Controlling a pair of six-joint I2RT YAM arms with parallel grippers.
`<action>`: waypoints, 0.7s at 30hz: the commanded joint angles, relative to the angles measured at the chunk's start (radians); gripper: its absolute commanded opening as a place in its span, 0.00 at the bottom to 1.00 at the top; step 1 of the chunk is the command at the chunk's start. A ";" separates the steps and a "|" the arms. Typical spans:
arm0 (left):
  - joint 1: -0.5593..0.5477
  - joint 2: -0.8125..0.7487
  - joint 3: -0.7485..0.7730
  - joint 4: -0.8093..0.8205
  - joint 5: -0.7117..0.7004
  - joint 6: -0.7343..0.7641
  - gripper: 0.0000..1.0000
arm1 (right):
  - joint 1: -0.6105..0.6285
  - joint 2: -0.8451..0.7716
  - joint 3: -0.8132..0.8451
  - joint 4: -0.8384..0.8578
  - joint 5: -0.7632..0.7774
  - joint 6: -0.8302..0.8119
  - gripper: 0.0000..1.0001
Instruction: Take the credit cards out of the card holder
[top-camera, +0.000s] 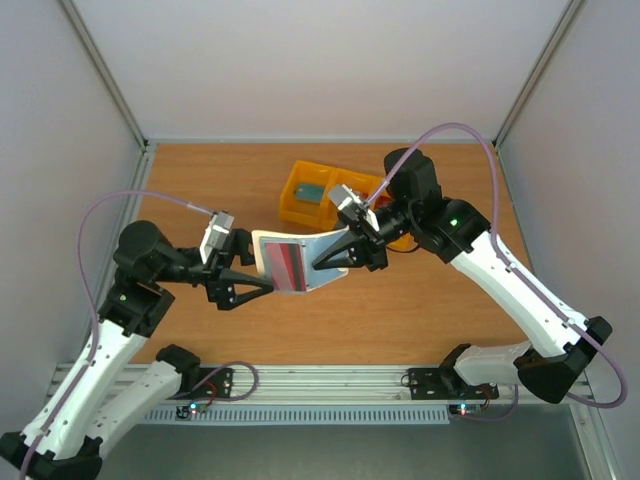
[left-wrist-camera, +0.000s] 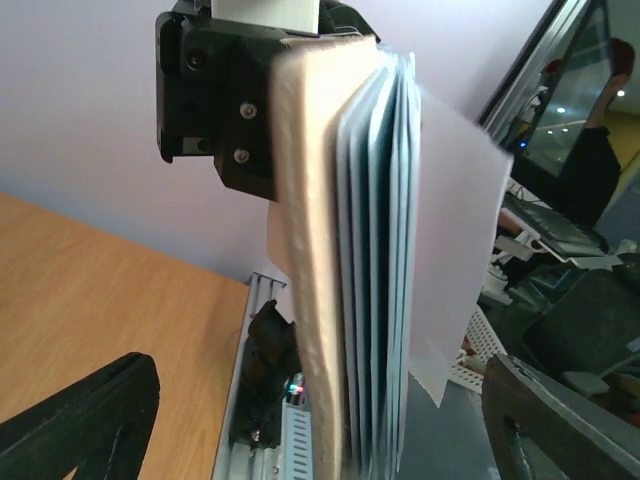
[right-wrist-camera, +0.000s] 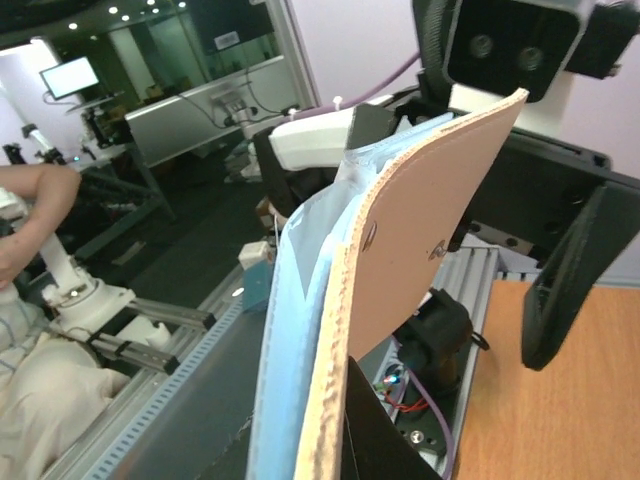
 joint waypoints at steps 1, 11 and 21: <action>-0.001 0.033 0.077 0.084 0.057 -0.047 0.85 | -0.002 -0.017 0.090 -0.145 -0.093 -0.131 0.01; -0.002 0.039 0.075 0.309 0.057 -0.245 0.60 | -0.003 -0.007 0.137 -0.244 -0.101 -0.182 0.04; -0.021 0.039 0.059 0.393 0.025 -0.258 0.77 | -0.003 0.021 0.139 -0.198 -0.085 -0.145 0.04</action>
